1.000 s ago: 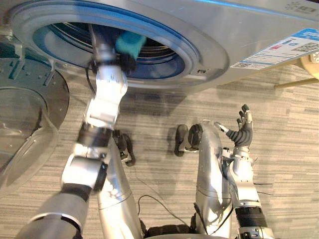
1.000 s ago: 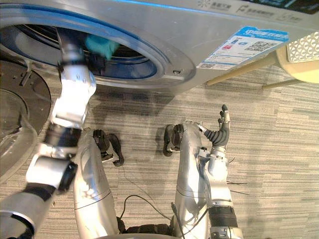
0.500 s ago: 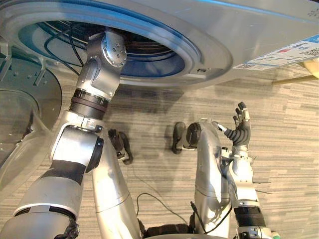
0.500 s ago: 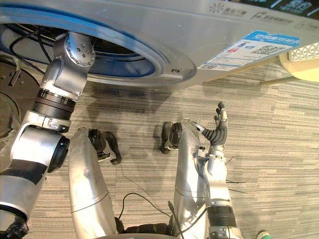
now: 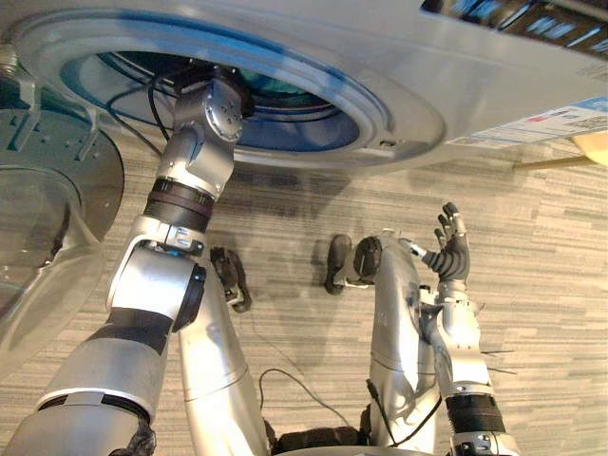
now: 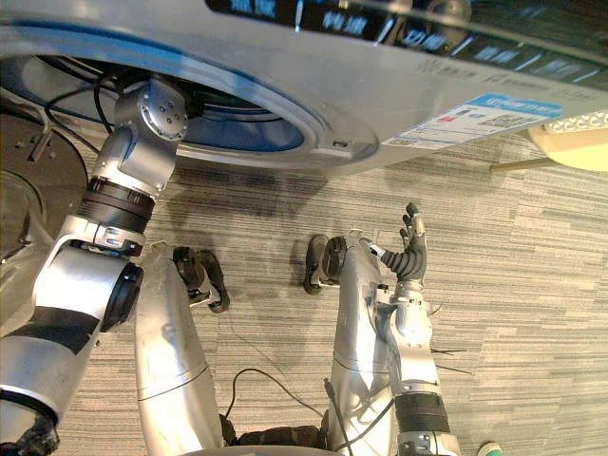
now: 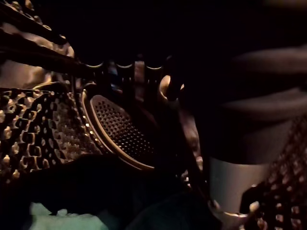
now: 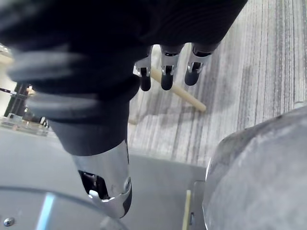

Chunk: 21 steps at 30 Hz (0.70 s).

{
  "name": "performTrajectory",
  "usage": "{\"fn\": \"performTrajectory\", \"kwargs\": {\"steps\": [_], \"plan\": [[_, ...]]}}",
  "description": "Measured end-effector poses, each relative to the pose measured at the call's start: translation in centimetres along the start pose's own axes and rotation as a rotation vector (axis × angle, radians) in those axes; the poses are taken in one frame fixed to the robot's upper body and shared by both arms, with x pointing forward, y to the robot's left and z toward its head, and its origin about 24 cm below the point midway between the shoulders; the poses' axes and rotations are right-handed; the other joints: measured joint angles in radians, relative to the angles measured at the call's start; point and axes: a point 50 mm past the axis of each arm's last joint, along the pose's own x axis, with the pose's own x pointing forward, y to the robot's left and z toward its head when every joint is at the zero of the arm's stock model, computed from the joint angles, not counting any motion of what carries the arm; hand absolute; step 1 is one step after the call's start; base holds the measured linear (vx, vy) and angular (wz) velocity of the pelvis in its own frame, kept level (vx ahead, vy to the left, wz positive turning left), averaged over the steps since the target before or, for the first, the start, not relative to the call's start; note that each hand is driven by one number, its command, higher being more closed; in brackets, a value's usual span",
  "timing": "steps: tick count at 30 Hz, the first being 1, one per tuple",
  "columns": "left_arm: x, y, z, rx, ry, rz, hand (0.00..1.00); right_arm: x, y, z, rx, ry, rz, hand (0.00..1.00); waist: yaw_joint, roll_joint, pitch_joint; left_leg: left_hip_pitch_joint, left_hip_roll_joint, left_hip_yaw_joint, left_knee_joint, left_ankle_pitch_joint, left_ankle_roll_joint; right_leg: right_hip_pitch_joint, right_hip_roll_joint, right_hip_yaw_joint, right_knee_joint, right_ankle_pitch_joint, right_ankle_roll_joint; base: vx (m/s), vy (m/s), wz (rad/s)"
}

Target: Pick up the laundry basket with both hands and put the clothes into the washing machine.

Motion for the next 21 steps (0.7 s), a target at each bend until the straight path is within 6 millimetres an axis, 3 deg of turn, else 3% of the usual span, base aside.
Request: {"fn": "performTrajectory", "kwargs": {"steps": [1,3,4,5,7,8,10,14,18,19,21], "plan": [[-0.9,-0.7,-1.0,-0.053,0.042,-0.011,0.00,-0.1,0.1,-0.3,0.000,0.016,0.000,0.00,0.001,0.000,0.000,0.025,-0.001,0.000,-0.018,0.004,-0.003,0.027,0.000,-0.007,-0.016,0.000,0.000,0.08,-0.081,0.17],[-6.1,-4.2,-5.2,-0.251,0.244,-0.094,0.00,-0.7,-0.1,-1.4,-0.019,0.076,-0.010,0.00,0.007,0.002,-0.006,0.150,-0.008,0.003,-0.109,0.021,-0.016,0.158,0.001,-0.030,-0.094,-0.001,-0.001,0.10,-0.083,0.21],[-7.7,-5.1,-6.1,-0.306,0.297,-0.117,0.00,-1.0,-0.2,-1.7,-0.026,0.094,-0.014,0.00,0.011,0.001,-0.014,0.182,-0.008,0.008,-0.135,0.026,-0.017,0.188,0.001,-0.032,-0.116,-0.001,-0.001,0.10,-0.086,0.17],[-10.2,-6.0,-7.3,-0.377,0.368,-0.136,0.00,-1.3,-0.6,-2.2,-0.036,0.123,-0.023,0.00,0.017,0.001,-0.029,0.230,-0.010,0.013,-0.175,0.035,-0.021,0.234,0.002,-0.035,-0.147,0.000,-0.001,0.10,-0.088,0.12],[-17.6,-8.0,-10.1,-0.508,0.570,-0.187,0.00,-2.7,-1.5,-4.1,-0.066,0.216,-0.044,0.00,0.031,0.002,-0.100,0.350,-0.010,0.038,-0.284,0.050,-0.029,0.346,0.007,-0.046,-0.242,-0.002,0.002,0.12,-0.085,0.10],[-19.4,-8.2,-10.8,-0.527,0.623,-0.201,0.00,-3.1,-1.8,-4.7,-0.074,0.247,-0.052,0.00,0.034,0.004,-0.116,0.384,-0.012,0.044,-0.315,0.058,-0.030,0.379,0.007,-0.050,-0.270,0.000,0.000,0.13,-0.066,0.11],[-25.2,-8.7,-12.5,-0.575,0.793,-0.244,0.00,-4.7,-3.0,-6.9,-0.108,0.364,-0.080,0.00,0.058,0.005,-0.145,0.561,-0.015,0.069,-0.450,0.086,-0.037,0.545,0.017,-0.059,-0.388,0.020,-0.007,0.17,-0.054,0.09],[-31.6,-8.3,-14.1,-0.558,0.956,-0.313,0.00,-8.0,-4.0,-10.2,-0.146,0.545,-0.074,0.00,0.059,0.017,-0.226,0.765,-0.034,0.107,-0.672,0.154,-0.039,0.738,0.023,-0.079,-0.585,0.075,0.007,0.21,0.004,0.09],[-38.6,-8.7,-15.8,-0.506,1.201,-0.430,0.00,-11.6,-4.7,-13.4,-0.184,0.748,-0.053,0.00,0.061,0.055,-0.319,0.985,-0.048,0.180,-0.935,0.237,-0.028,0.929,0.048,-0.074,-0.839,0.169,0.032,0.17,0.063,-0.16],[-39.4,-8.8,-16.0,-0.497,1.231,-0.450,0.00,-12.1,-4.8,-13.7,-0.189,0.774,-0.055,0.00,0.060,0.063,-0.335,1.006,-0.049,0.188,-0.969,0.248,-0.026,0.948,0.052,-0.067,-0.875,0.184,0.035,0.14,0.096,-0.26],[-42.7,-9.0,-16.5,-0.439,1.348,-0.554,0.00,-14.0,-5.7,-15.4,-0.206,0.895,-0.073,0.00,0.053,0.084,-0.382,1.107,-0.074,0.222,-1.136,0.316,-0.020,1.026,0.063,-0.052,-1.024,0.251,0.048,0.15,0.097,-0.21]]}}
